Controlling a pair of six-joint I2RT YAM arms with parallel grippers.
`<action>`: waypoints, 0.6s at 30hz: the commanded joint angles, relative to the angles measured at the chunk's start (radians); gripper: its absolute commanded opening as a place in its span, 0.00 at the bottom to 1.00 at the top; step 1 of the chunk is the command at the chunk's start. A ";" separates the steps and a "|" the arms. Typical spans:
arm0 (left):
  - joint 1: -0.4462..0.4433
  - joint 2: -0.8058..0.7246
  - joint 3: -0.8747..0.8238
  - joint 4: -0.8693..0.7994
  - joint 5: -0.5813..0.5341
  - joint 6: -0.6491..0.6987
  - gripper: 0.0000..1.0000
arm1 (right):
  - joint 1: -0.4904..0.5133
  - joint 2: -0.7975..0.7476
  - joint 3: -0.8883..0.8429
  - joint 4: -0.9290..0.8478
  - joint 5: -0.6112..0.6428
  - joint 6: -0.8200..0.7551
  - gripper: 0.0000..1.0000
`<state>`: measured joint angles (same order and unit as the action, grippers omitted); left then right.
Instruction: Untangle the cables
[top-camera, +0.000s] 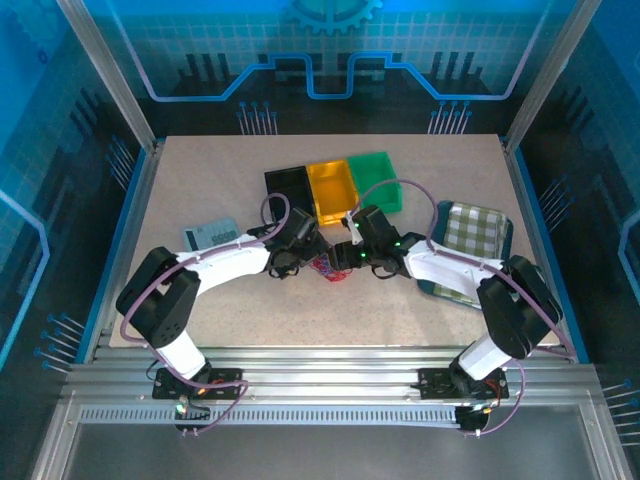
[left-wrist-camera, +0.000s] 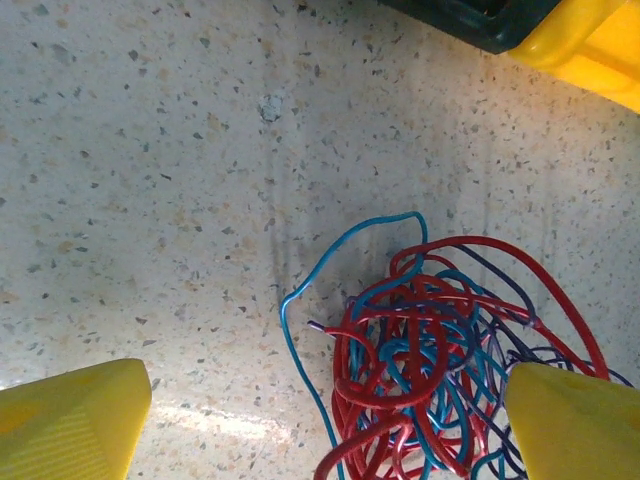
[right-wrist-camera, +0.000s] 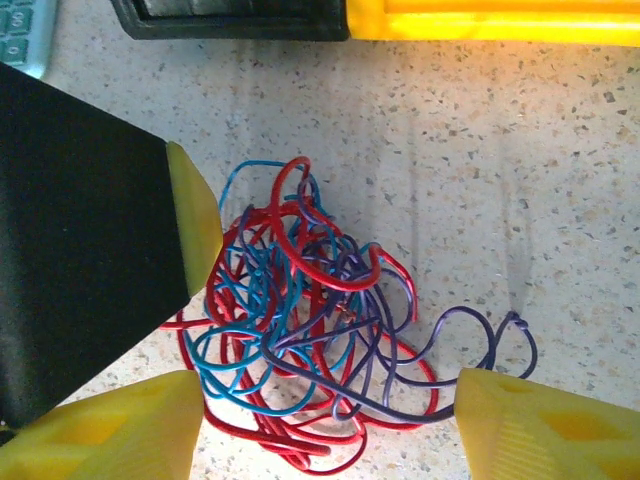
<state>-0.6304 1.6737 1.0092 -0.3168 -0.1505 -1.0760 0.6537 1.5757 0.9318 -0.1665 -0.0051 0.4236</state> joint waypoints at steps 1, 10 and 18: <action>-0.010 0.032 0.030 -0.005 0.060 -0.015 0.91 | 0.011 0.024 0.065 0.029 -0.039 -0.020 0.68; -0.009 0.091 0.068 -0.010 0.074 -0.006 0.79 | 0.010 0.038 0.069 0.013 -0.046 -0.051 0.60; -0.008 0.168 0.132 -0.011 0.099 0.010 0.45 | 0.002 0.043 0.074 0.017 -0.088 -0.058 0.16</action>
<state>-0.6331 1.8160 1.1053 -0.3134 -0.0830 -1.0801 0.6537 1.6127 0.9730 -0.1711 -0.0540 0.3660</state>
